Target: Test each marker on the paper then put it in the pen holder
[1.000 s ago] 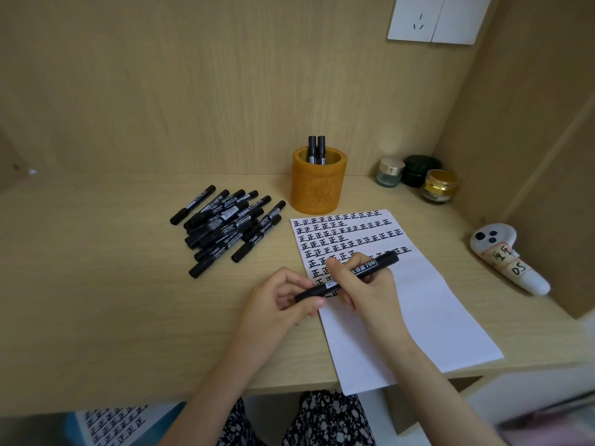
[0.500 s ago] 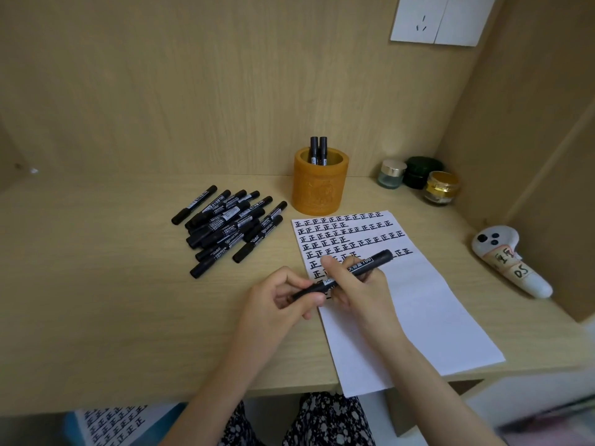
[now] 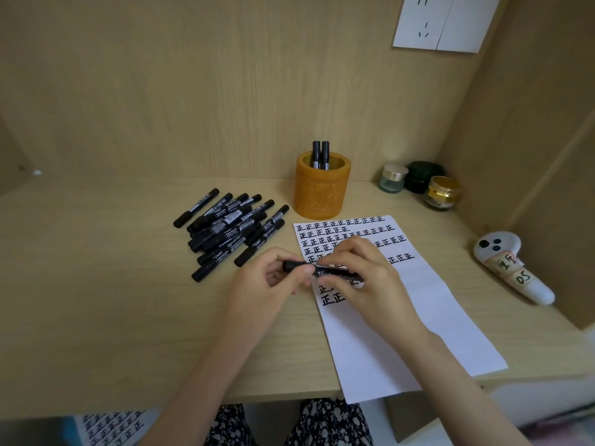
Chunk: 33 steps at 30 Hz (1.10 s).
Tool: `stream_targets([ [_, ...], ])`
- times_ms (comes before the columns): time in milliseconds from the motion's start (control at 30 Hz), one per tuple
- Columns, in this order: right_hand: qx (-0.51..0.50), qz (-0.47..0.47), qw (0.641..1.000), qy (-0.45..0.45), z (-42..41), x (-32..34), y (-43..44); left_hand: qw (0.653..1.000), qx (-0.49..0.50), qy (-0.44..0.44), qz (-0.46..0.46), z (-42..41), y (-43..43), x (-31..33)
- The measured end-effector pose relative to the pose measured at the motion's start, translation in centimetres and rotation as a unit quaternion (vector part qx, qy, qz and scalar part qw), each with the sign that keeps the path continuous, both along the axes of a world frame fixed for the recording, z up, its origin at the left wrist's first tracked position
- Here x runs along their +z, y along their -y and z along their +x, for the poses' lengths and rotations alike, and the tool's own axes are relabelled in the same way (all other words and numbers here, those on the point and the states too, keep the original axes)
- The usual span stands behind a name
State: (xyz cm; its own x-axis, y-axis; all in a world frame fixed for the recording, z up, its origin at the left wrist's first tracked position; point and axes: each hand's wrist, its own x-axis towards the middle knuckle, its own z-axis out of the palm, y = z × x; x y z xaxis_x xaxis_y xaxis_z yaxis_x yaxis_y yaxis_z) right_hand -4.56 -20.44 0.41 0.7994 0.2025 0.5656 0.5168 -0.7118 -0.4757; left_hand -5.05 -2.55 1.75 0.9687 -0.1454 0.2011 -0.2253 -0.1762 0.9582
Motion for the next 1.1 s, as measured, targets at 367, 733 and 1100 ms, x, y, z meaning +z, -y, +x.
stream_targets([
  [367, -0.087, 0.208, 0.974, -0.005, 5.1, 5.5, -0.7, 0.951, 0.184, 0.08, 0.233, 3.1, -1.3, -1.8],
  [733, -0.197, 0.277, 0.938, 0.071, 15.2, 9.1, -0.5, 0.898, 0.2, 0.091, 0.382, 4.6, -2.1, -2.9],
  [1100, -0.297, 0.008, 0.954, -0.035, 17.9, 6.6, 0.4, 0.902, 0.204, 0.07, 0.375, 5.5, -2.3, -3.7],
])
